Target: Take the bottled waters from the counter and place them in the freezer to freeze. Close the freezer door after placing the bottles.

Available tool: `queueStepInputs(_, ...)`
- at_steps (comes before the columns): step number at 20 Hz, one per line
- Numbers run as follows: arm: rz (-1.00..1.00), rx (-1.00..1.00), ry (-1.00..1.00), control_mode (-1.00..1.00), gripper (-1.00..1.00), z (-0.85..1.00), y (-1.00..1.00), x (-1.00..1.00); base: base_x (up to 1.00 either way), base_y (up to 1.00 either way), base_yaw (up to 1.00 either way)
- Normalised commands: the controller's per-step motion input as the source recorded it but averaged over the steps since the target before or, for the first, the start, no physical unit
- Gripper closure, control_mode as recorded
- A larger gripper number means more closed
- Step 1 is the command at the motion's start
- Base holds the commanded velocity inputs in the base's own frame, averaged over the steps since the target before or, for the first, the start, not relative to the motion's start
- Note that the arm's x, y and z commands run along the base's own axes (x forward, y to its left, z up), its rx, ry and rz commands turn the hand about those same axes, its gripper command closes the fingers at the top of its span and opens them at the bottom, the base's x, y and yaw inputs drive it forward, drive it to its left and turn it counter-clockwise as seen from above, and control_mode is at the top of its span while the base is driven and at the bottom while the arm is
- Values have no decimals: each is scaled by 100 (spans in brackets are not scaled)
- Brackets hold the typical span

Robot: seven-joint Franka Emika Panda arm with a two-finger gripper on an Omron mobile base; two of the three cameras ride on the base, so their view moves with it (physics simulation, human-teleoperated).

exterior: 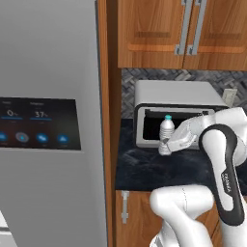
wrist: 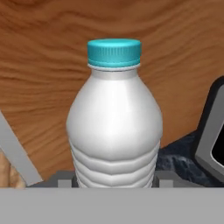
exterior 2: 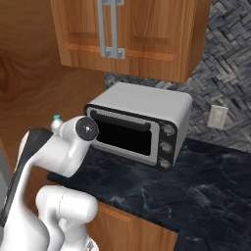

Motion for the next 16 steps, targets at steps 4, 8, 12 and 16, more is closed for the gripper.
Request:
queueStepInputs(4, 0, 0, 0, -100, 100, 4, -13, -35, 0, 0, 0)
queueStepInputs(8, 0, -3, 0, -100, 100, -6, -11, -37, 0, 0, 0)
queueStepInputs(12, 0, 0, 0, -100, 100, 0, 0, 0, 0, 0, 0)
queueStepInputs(16, 0, 0, 0, -100, 100, 0, 0, -7, 0, 0, 0)
